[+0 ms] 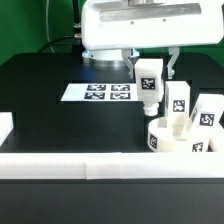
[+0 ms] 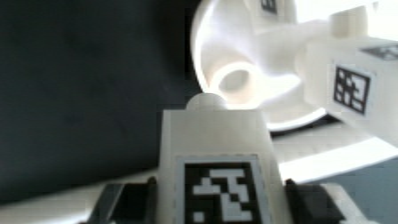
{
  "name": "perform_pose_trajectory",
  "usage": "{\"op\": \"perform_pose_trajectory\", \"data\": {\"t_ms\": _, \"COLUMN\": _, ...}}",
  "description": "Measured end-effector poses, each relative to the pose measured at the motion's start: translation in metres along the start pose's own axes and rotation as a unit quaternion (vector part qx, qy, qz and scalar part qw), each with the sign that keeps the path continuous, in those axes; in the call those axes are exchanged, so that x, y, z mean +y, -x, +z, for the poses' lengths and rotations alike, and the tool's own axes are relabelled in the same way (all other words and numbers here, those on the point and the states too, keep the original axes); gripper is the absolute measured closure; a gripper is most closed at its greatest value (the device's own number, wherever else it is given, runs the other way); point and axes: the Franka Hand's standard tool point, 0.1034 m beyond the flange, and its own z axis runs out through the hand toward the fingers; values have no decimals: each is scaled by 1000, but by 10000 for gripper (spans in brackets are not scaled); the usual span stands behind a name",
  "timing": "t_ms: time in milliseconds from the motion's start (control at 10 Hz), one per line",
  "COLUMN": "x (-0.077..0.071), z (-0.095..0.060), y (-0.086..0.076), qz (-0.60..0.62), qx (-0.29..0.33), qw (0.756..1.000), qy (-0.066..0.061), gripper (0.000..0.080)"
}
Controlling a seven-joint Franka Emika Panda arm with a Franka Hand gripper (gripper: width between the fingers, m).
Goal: Assemble stool
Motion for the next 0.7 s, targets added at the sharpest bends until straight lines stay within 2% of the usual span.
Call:
{"op": "perform_pose_trajectory", "data": {"t_ms": 200, "x": -12, "z": 10, "y": 5, "qz": -13, "qx": 9, "qw": 1000, "qy": -1, "gripper": 465}}
{"op": "perform_pose_trajectory", "data": {"t_ms": 500, "x": -11, "z": 11, "y": 6, "qz": -14, "qx": 7, "qw": 1000, "qy": 0, "gripper": 465}}
{"op": "perform_pose_trajectory", "data": {"t_ms": 700, "x": -7, "z": 15, "y": 14, "qz": -14, "qx": 1, "qw": 1000, "qy": 3, "gripper": 465}}
